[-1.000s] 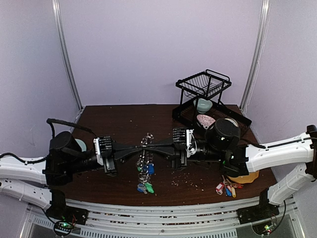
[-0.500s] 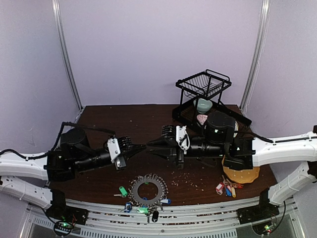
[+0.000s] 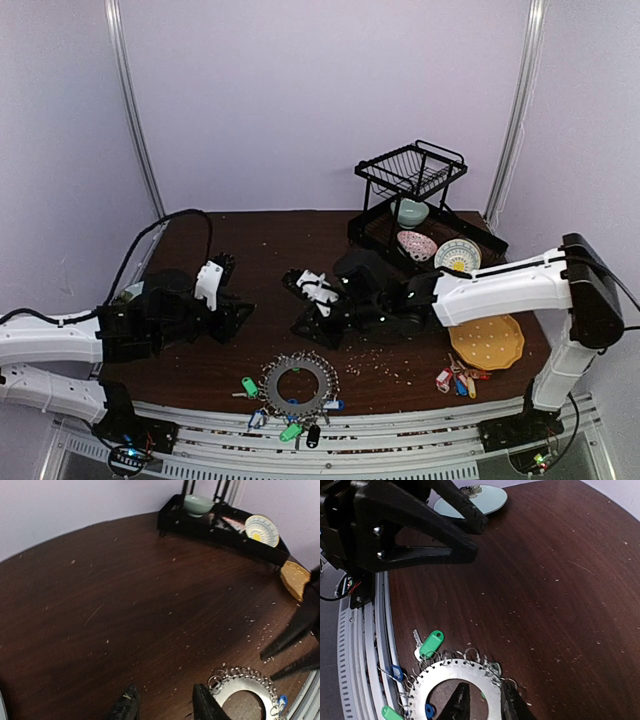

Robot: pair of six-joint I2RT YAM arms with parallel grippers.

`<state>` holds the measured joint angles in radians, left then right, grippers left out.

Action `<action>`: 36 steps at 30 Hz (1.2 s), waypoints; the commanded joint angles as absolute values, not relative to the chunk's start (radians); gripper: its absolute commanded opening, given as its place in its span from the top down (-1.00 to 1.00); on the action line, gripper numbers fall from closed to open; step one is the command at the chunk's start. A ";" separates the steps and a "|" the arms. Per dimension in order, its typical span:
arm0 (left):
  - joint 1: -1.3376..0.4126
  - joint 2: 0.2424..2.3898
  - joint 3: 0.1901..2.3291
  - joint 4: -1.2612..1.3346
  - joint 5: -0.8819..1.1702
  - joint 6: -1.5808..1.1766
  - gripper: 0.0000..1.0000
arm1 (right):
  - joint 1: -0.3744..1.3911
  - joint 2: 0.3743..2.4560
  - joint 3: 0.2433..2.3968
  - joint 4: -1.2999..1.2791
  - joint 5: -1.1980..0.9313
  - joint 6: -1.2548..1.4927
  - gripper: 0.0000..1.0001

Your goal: Put the keys on the keyring

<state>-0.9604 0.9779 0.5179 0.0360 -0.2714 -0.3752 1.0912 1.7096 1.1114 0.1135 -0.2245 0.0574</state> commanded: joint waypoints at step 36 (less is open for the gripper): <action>-0.687 0.981 0.486 -0.024 -0.159 -0.414 0.03 | 1.203 2.205 1.524 -0.115 -0.333 0.244 0.61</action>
